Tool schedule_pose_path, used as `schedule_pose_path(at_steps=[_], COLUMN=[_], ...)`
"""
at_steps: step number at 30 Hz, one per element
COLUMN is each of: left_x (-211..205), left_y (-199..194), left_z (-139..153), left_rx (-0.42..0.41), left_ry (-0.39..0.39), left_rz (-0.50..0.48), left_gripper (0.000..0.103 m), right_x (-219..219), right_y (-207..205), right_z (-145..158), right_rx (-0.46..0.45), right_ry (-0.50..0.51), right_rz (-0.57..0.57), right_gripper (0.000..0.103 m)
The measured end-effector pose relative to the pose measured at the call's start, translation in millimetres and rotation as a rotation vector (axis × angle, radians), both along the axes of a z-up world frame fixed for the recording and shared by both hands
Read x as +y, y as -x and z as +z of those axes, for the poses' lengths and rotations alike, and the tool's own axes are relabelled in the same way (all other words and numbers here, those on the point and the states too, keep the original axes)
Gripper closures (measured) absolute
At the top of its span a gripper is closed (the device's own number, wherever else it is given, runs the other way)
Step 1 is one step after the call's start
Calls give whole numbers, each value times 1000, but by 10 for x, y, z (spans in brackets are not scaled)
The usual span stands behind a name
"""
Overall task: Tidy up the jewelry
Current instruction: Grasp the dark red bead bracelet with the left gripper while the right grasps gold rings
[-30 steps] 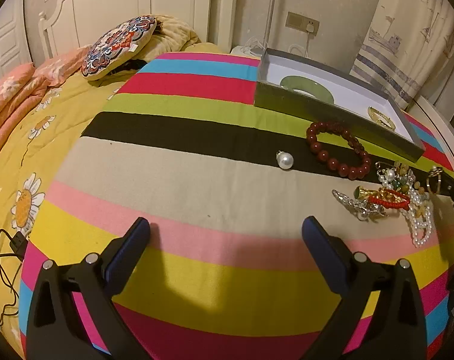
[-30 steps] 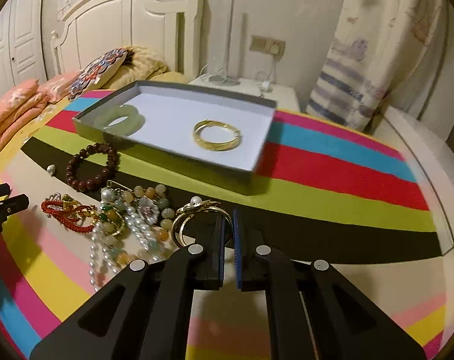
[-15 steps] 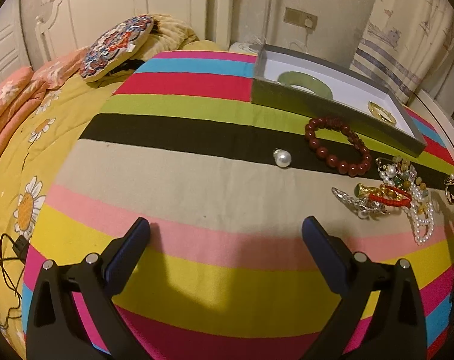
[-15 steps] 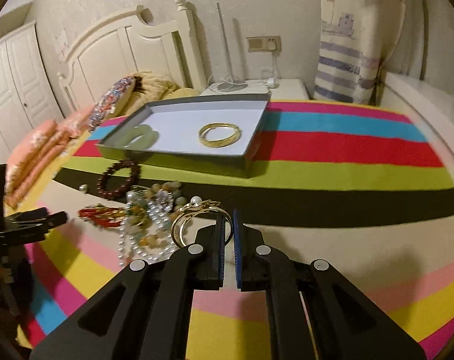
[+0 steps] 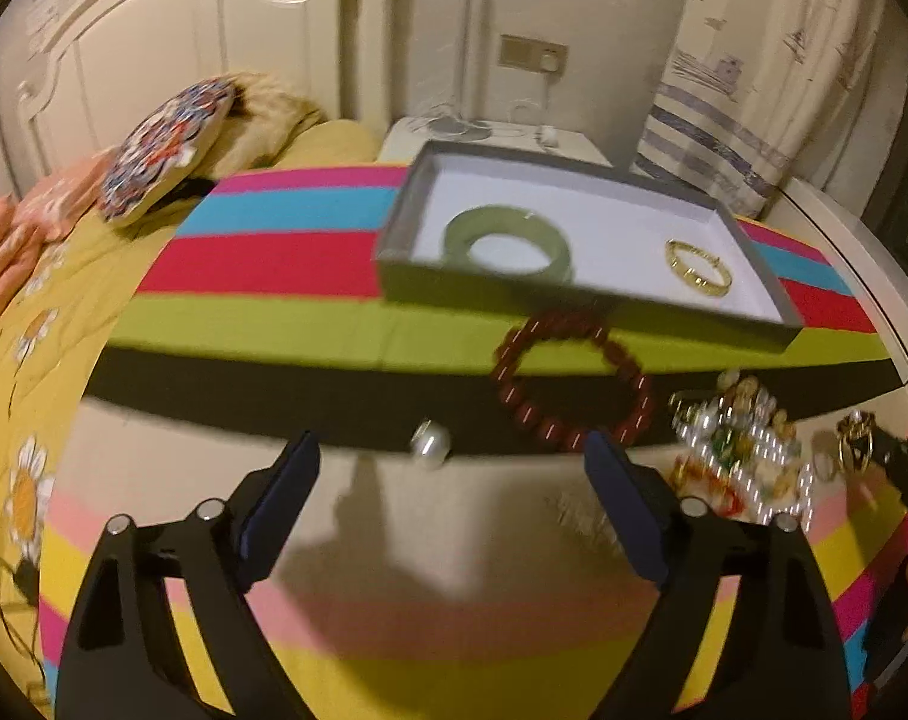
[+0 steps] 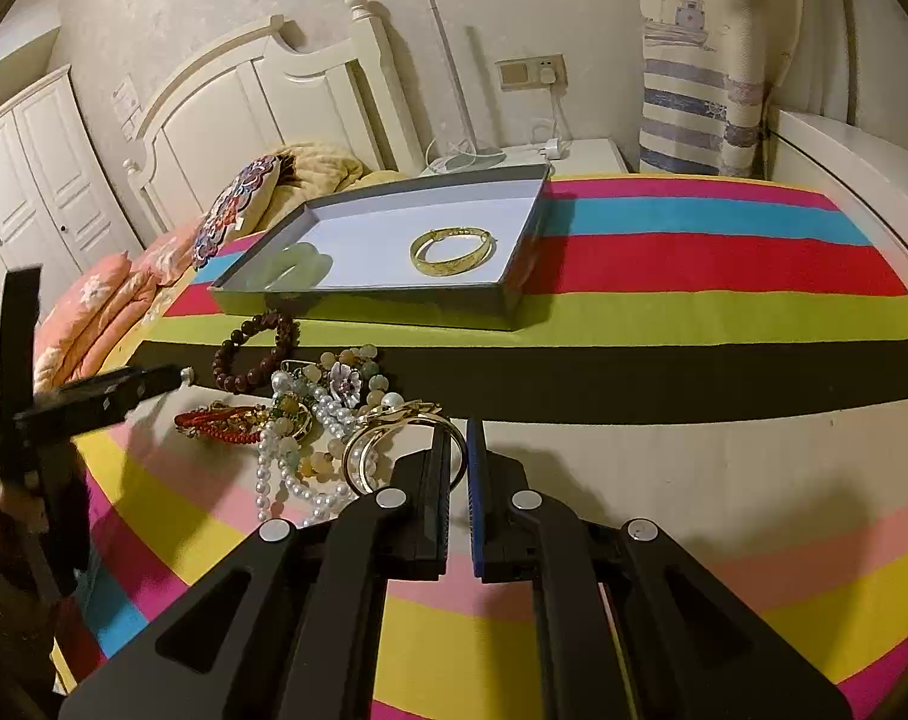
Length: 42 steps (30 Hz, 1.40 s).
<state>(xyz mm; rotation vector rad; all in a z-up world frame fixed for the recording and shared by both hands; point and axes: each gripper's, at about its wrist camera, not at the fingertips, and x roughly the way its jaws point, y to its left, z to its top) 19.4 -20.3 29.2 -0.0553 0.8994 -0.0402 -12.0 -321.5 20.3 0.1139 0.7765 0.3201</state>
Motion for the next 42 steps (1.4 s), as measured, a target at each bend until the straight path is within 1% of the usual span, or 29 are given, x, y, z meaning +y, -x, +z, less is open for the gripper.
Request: schedule_pose_path(at_steps=[1, 4, 5, 7, 10, 11, 12, 15, 16, 17, 20, 23, 25, 27, 29, 35, 38, 40, 42], left_x=[-28, -99, -123, -168, -222, -239, -257, -317, -344, -368, -436, -444, -462, -471, -481, -417, -434, -480, -509], left_y=[-69, -290, -357, -451, -551, -571, -588, -599, -582, -575, -552, -520, -505, -491, -469, -373, -266, -163, -85], left_z=[-1, -32, -47, -82, -146, -162, -181, -224, -229, -229, -240, -244, -248, -247, -247, -244, -174, -78, 33], left_rx=[5, 34, 39, 48, 64, 68, 72, 72, 66, 63, 53, 41, 33, 32, 26, 8, -39, -90, -128], left_ry=[2, 5, -3, -22, -47, -54, -61, -78, -92, -101, -134, -145, -149, -141, -147, -102, -136, -178, -192], left_rz=[-10, -35, -40, -54, -74, -80, -88, -108, -121, -134, -144, -141, -147, -159, -162, -128, -108, -104, -106], left_gripper=[27, 39, 41, 53, 64, 67, 71, 75, 79, 81, 82, 82, 86, 92, 92, 92, 92, 92, 92], right_x=[-6, -9, -9, -10, -16, -17, -18, -15, -15, -13, -7, 0, -2, 3, 2, -31, -41, -53, -65], right_y=[-3, -10, -12, -13, -14, -14, -15, -21, -21, -22, -31, -33, -43, -44, -48, -69, -72, -78, -74], right_z=[-3, -7, -10, -16, -21, -21, -23, -26, -25, -26, -32, -35, -33, -37, -42, -61, -60, -57, -55], right_rx=[1, 5, 7, 10, 14, 15, 17, 20, 21, 22, 28, 29, 31, 32, 35, 49, 47, 45, 42], right_ry=[-3, -7, -7, -8, -12, -13, -14, -15, -14, -14, -11, -8, -7, -4, -4, -22, -29, -37, -45], right_rz=[-1, -5, -5, -4, -4, -4, -4, -3, -3, -2, -1, 1, 2, 3, 2, -6, -9, -11, -13], right_gripper=[97, 97, 97, 97, 97, 97, 97, 97, 97, 97, 97, 97, 97, 97, 97, 97, 97, 97, 97])
